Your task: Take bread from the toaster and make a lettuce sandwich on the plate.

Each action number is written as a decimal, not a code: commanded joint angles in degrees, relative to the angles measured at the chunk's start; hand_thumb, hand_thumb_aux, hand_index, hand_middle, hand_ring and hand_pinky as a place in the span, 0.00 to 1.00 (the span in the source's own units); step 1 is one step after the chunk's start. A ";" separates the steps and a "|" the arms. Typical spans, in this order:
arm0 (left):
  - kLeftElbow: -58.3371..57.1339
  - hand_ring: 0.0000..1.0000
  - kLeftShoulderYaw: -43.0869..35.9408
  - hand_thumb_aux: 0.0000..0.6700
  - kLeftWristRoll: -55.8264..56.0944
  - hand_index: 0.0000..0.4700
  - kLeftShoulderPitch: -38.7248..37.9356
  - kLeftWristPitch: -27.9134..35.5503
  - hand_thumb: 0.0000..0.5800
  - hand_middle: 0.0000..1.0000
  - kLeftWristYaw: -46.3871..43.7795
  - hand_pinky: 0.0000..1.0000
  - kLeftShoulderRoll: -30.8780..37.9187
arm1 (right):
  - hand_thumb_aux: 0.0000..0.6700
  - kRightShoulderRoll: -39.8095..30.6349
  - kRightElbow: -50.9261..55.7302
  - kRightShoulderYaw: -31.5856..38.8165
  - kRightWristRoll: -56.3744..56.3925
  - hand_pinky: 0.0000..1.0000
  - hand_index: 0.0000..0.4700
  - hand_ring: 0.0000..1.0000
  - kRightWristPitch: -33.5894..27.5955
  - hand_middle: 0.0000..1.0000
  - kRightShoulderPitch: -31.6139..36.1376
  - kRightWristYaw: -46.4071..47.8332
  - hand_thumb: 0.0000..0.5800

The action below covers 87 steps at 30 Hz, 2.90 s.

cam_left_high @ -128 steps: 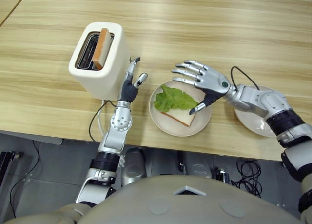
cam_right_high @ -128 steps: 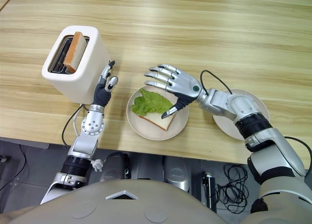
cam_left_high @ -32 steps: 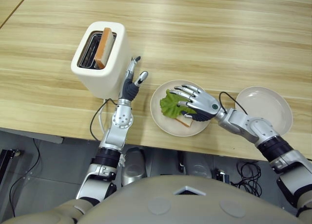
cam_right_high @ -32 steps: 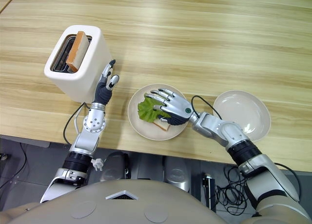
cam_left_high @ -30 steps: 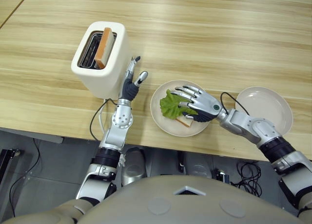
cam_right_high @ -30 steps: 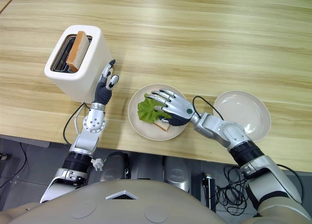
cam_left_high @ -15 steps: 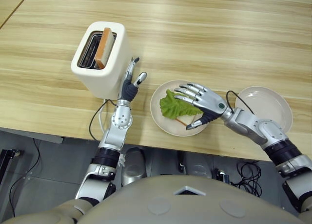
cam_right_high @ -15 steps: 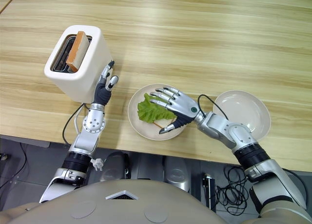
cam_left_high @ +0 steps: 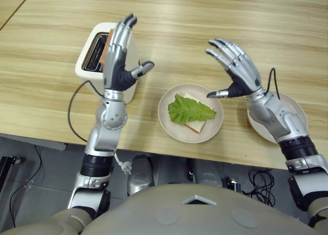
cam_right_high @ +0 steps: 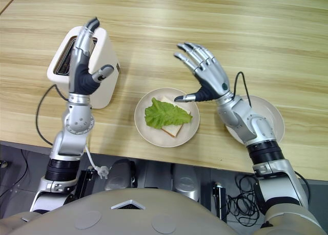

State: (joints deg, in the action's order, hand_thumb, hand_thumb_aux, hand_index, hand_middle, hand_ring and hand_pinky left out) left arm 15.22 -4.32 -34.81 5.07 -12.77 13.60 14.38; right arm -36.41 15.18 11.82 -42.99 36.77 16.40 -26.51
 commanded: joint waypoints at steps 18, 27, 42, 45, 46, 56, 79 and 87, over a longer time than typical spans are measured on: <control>-8.48 0.00 6.69 0.00 -14.61 0.00 -3.41 13.85 0.00 0.00 2.21 0.00 10.15 | 0.00 2.28 3.03 -1.82 0.52 0.00 0.00 0.00 1.45 0.00 0.82 -1.00 0.00; -11.24 0.00 5.28 0.00 -15.24 0.00 -3.71 17.87 0.00 0.00 0.49 0.00 10.83 | 0.00 2.54 3.55 -1.79 0.17 0.00 0.00 0.00 1.37 0.00 0.78 -1.31 0.00; -15.89 0.00 2.92 1.00 -12.98 0.98 -2.02 18.43 1.00 0.00 0.53 0.00 11.89 | 0.00 2.72 3.64 -1.37 -0.11 0.00 0.00 0.00 1.57 0.00 -0.25 -1.15 0.00; -16.06 0.00 3.22 1.00 -12.48 0.98 -1.56 18.14 1.00 0.00 1.99 0.00 12.03 | 0.00 2.75 3.68 -1.29 -0.22 0.00 0.00 0.00 1.52 0.00 -0.51 -1.15 0.00; -16.06 0.00 3.30 1.00 -12.31 0.98 -1.43 18.05 1.00 0.00 2.44 0.00 12.08 | 0.00 2.77 3.69 -1.28 -0.22 0.00 0.00 0.00 1.50 0.00 -0.53 -1.12 0.00; -17.78 0.00 2.63 1.00 -10.51 0.98 -0.12 17.00 1.00 0.00 3.32 0.00 12.06 | 0.00 3.31 4.30 -0.90 -0.56 0.00 0.00 0.00 1.35 0.00 -0.42 -1.22 0.00; 0.03 1.00 10.94 1.00 -4.92 0.98 7.61 10.44 1.00 1.00 6.12 1.00 11.88 | 0.00 3.80 5.95 -1.15 -1.42 0.00 0.00 0.00 1.38 0.00 1.45 -1.94 0.00; 9.23 1.00 10.05 1.00 5.17 0.98 7.98 9.32 1.00 1.00 -2.89 1.00 9.61 | 0.00 1.20 3.76 -3.40 -1.26 0.00 0.00 0.00 2.58 0.00 1.48 -4.32 0.00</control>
State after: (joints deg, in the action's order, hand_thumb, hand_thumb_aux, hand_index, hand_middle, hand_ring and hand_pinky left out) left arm 22.73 6.10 -34.91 12.49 -3.45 14.42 25.25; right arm -34.69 19.50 9.34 -44.43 38.91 17.57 -30.26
